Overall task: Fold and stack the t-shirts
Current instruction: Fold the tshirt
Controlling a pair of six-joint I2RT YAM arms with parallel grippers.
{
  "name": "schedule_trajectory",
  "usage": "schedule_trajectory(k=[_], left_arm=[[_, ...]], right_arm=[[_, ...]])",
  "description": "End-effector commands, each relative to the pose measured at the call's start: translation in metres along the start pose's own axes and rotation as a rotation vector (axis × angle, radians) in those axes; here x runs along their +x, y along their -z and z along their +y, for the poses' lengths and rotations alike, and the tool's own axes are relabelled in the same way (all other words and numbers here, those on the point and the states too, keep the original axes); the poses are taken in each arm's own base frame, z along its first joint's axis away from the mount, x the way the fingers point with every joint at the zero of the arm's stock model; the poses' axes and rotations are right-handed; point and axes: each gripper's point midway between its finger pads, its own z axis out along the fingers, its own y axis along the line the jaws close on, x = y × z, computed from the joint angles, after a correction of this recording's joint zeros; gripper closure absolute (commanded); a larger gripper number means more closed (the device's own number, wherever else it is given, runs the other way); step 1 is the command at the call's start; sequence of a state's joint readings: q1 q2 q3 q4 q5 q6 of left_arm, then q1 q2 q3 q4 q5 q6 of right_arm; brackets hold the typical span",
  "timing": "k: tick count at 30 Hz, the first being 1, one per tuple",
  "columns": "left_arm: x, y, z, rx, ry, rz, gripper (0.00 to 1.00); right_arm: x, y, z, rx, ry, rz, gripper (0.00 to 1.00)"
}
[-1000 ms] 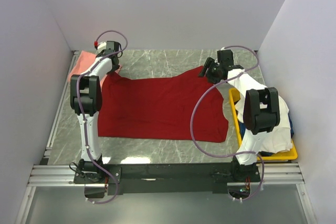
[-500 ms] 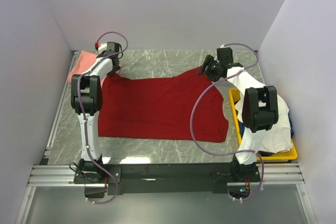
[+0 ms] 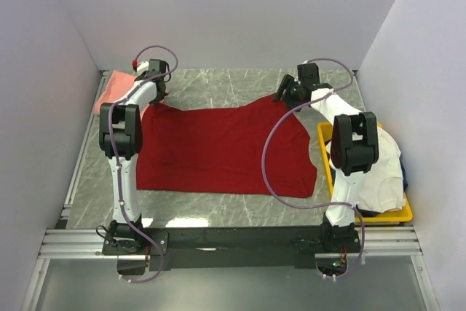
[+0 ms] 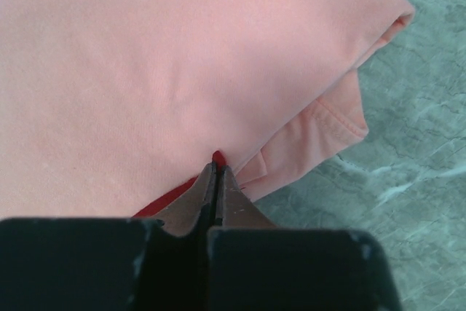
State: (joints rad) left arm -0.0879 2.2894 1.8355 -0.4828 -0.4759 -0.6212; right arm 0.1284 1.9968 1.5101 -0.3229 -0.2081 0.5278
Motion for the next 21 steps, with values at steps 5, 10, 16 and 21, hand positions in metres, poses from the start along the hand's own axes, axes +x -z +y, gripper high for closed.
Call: schedule_trajectory(k=[5,10,16,21], left_arm=[[-0.040,0.038,-0.004,0.049,0.052,-0.088,0.99],[-0.044,0.047,0.000,0.054,0.056,-0.101,0.99],[-0.045,0.054,0.003,0.058,0.052,-0.106,0.99],[-0.043,0.056,0.006,0.058,0.050,-0.106,0.99]], right_arm=[[-0.035,-0.010,0.005,-0.003,0.026,-0.052,0.28],[-0.046,-0.024,0.000,0.015,0.020,-0.055,0.28],[-0.052,-0.038,-0.013,0.079,0.019,-0.060,0.30],[-0.059,-0.049,-0.015,0.092,0.017,-0.071,0.31]])
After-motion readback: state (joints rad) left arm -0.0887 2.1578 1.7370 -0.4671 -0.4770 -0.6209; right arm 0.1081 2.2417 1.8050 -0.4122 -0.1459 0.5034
